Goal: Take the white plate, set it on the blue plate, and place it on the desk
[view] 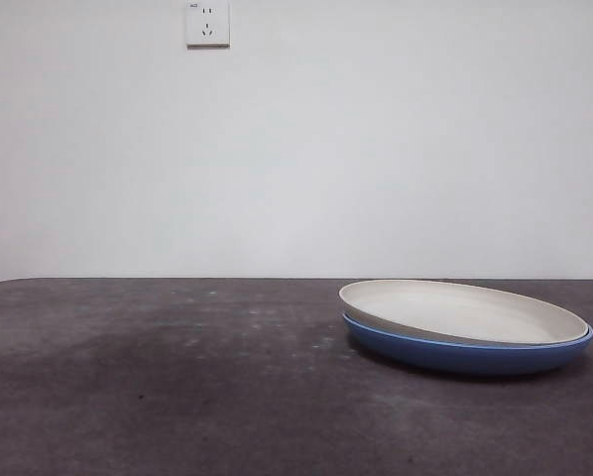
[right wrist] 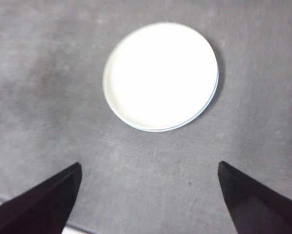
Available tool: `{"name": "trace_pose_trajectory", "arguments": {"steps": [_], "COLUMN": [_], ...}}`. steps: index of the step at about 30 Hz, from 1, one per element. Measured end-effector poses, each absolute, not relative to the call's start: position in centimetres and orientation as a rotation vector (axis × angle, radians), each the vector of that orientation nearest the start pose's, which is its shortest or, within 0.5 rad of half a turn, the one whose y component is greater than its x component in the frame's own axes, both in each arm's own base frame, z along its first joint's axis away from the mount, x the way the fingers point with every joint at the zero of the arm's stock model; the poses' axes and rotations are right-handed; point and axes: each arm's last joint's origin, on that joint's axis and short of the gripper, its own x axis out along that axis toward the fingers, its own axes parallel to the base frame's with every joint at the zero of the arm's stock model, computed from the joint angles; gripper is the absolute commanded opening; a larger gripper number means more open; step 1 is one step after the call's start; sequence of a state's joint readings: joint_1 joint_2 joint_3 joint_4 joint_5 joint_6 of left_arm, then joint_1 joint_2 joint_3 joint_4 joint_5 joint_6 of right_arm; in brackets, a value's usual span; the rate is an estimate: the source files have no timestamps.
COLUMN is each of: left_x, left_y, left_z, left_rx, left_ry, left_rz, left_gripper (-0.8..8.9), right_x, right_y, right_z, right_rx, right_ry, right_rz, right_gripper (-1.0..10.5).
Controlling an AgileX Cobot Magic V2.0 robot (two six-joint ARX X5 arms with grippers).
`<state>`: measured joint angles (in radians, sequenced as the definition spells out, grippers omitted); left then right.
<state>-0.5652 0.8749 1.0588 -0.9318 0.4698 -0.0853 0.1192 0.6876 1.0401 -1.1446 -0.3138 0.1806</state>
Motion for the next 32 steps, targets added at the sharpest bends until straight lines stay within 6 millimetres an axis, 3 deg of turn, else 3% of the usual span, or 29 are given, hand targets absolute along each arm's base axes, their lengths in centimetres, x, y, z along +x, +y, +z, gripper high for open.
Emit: {"name": "trace_pose_trajectory", "arguments": {"steps": [6, 17, 24, 32], "left_x": [11.8, 11.7, 11.7, 11.7], "left_y": [-9.1, -9.0, -9.0, -9.0], "left_z": [34.7, 34.7, 34.7, 34.7], "left_rx": [-0.037, -0.037, -0.037, -0.037], "left_ry": [0.818, 0.817, 0.817, 0.817], "left_rz": [-0.951, -0.951, -0.951, -0.951], "left_gripper": [3.43, 3.43, 3.43, 3.43], "right_x": [14.1, 22.5, 25.8, 28.1], "right_y": [2.6, 2.5, 2.3, 2.5], "right_z": [29.3, 23.9, 20.6, 17.3], "right_rx": [0.315, 0.363, 0.373, 0.384], "right_ry": [0.918, 1.008, 1.047, 1.085], "right_rz": [0.294, 0.222, 0.204, 0.208], "right_gripper": [4.5, 4.2, 4.0, 3.6]}}
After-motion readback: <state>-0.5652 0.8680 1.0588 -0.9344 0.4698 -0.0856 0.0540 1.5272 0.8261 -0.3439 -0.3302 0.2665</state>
